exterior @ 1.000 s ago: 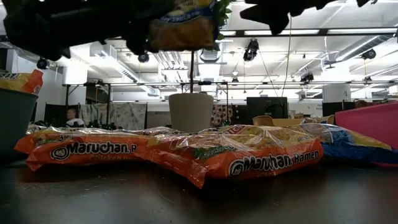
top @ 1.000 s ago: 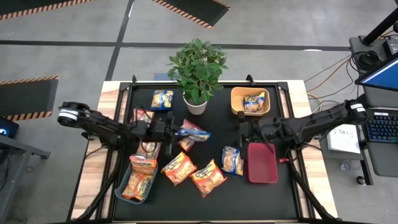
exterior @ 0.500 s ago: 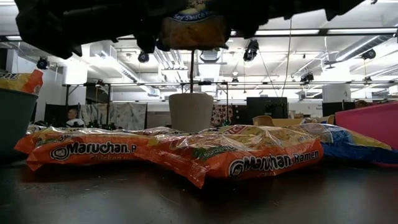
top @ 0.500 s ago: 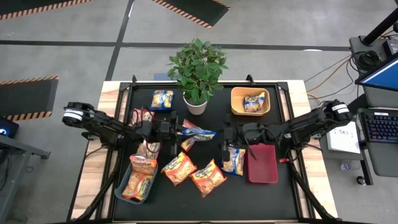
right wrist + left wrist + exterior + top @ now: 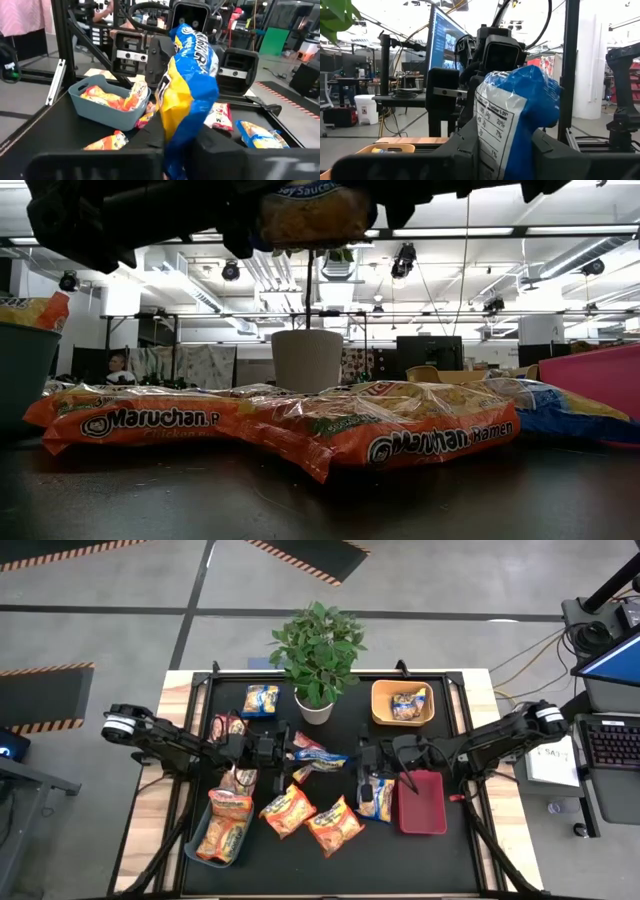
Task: Sort Maruchan noodles
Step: Put the blue noodle pack into the yellow bin
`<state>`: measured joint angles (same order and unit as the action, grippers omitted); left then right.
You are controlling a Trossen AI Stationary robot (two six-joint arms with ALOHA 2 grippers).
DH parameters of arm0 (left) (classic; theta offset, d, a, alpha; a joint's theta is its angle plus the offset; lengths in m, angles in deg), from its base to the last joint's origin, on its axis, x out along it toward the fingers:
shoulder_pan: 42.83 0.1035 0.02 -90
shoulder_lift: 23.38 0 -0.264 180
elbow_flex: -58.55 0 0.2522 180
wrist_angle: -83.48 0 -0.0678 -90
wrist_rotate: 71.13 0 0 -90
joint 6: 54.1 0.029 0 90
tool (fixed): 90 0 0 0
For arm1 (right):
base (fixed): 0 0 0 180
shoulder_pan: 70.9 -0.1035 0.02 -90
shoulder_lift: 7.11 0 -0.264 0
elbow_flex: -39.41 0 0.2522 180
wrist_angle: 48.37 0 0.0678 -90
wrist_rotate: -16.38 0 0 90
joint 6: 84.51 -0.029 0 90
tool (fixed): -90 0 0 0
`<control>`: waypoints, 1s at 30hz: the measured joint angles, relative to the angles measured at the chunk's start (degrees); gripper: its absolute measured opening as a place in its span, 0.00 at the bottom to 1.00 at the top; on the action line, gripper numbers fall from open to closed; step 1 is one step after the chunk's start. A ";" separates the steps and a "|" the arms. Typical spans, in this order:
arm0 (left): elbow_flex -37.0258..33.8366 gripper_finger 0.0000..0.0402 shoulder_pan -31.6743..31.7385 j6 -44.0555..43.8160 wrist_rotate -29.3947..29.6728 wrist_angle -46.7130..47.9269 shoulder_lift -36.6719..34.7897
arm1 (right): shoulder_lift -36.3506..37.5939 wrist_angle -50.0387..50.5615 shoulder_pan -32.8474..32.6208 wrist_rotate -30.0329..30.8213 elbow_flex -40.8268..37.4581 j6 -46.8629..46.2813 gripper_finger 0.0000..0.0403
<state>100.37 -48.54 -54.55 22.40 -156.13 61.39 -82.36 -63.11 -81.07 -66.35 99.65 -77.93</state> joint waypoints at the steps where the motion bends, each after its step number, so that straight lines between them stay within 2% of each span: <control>1: 0.00 0.18 0.02 -0.04 -0.02 0.03 0.00 | 0.30 0.58 0.00 -0.02 0.00 -0.24 0.04; 5: -0.17 0.26 -0.03 -0.21 -0.49 0.16 0.00 | 2.05 3.61 0.07 -0.14 -0.03 -2.39 0.04; 10: -0.66 0.41 -0.03 -0.19 -1.55 1.36 -0.45 | 5.80 9.96 0.45 0.09 -0.04 -4.74 0.02; 14: -1.25 0.53 -0.01 -0.06 -1.49 4.86 -3.18 | 10.48 19.79 2.56 0.14 -0.04 -10.11 0.02; 17: -1.25 0.60 0.16 0.77 -1.16 10.67 -6.85 | 14.27 31.27 5.14 0.28 1.21 -15.36 0.02; 21: -1.09 0.64 0.19 0.92 0.71 19.35 -12.21 | 17.90 51.14 9.73 0.38 5.48 -23.28 0.02; 24: -0.87 0.65 0.19 0.97 1.49 23.74 -15.16 | 18.89 64.82 13.91 4.72 9.23 -28.56 0.02; 27: -0.87 0.65 0.19 1.26 1.52 24.18 -16.43 | 18.91 74.32 19.37 9.20 13.11 -31.65 0.02; 30: -0.87 0.65 0.19 1.67 1.51 24.21 -16.83 | 18.56 79.53 25.50 10.00 16.12 -32.28 0.02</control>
<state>99.49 -48.35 -52.88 23.90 -131.93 44.56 -63.80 16.42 -55.57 -56.36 115.77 -110.21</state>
